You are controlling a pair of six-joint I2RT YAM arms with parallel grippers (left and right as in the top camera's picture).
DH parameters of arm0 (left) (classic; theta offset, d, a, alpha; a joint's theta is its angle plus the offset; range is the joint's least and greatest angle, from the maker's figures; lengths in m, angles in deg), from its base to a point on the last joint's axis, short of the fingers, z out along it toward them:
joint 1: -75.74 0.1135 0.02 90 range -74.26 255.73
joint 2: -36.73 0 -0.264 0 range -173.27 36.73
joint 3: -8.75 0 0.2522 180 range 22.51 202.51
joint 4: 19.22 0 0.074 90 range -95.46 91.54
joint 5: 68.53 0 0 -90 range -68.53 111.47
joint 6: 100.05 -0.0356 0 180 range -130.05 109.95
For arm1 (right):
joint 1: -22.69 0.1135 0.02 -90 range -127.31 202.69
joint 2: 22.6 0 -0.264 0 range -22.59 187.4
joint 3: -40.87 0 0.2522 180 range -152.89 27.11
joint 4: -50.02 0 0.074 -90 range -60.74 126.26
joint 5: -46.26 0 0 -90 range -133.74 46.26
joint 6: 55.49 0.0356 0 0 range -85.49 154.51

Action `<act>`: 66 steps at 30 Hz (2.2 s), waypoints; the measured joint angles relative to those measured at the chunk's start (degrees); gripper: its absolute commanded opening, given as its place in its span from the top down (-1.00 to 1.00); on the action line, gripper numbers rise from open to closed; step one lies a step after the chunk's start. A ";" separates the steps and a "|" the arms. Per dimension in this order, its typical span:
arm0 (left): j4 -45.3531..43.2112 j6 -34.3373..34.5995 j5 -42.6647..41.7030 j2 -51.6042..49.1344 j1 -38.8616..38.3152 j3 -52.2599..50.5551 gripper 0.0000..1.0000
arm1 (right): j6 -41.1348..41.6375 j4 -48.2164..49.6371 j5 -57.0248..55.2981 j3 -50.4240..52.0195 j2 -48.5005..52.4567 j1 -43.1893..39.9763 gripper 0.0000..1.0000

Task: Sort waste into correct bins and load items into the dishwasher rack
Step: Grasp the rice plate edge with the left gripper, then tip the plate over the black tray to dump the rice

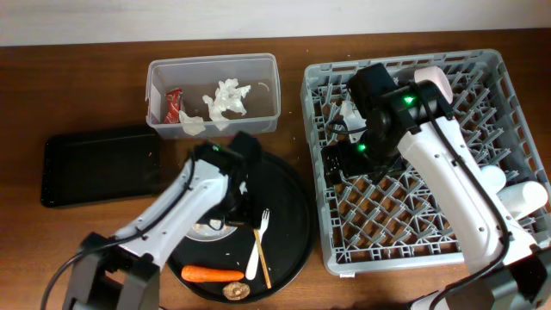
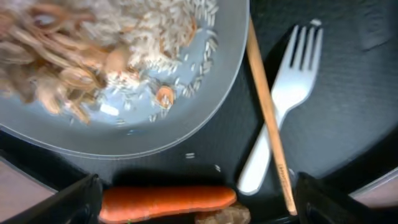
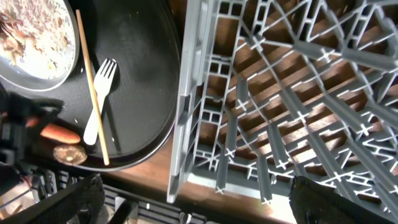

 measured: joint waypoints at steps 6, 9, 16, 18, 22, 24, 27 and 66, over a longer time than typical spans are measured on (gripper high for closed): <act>-11.02 -0.13 2.34 0.09 -1.70 -10.71 -0.27 | 0.02 -0.04 -0.20 0.00 0.00 0.00 -0.97; -12.31 -0.22 2.40 0.09 -1.70 -11.17 -0.20 | 0.00 -0.04 -0.20 0.00 0.00 0.00 -0.97; -15.65 -0.22 2.43 0.09 -3.15 -11.32 -0.12 | 0.00 -0.04 -0.20 0.00 0.00 0.00 -0.97; -16.76 -0.22 2.40 0.09 -4.57 -11.39 -0.12 | 0.00 -0.04 -0.20 0.00 0.00 0.00 -0.97; -18.32 -0.22 2.43 0.09 -5.09 -11.54 -0.08 | 0.02 -0.04 -0.20 0.00 0.00 0.00 -0.97; -18.84 -0.22 2.43 -0.17 -5.09 -11.56 -0.06 | 0.02 -0.07 -0.20 0.00 0.00 0.00 -0.97; -18.97 -0.22 2.19 -1.33 -5.07 -11.41 -0.03 | 0.02 -0.22 -0.20 0.00 0.00 0.00 -0.97; 5.14 -2.01 20.02 -4.96 -5.42 14.51 0.99 | -0.83 -2.56 -2.62 0.00 0.00 -13.79 -0.97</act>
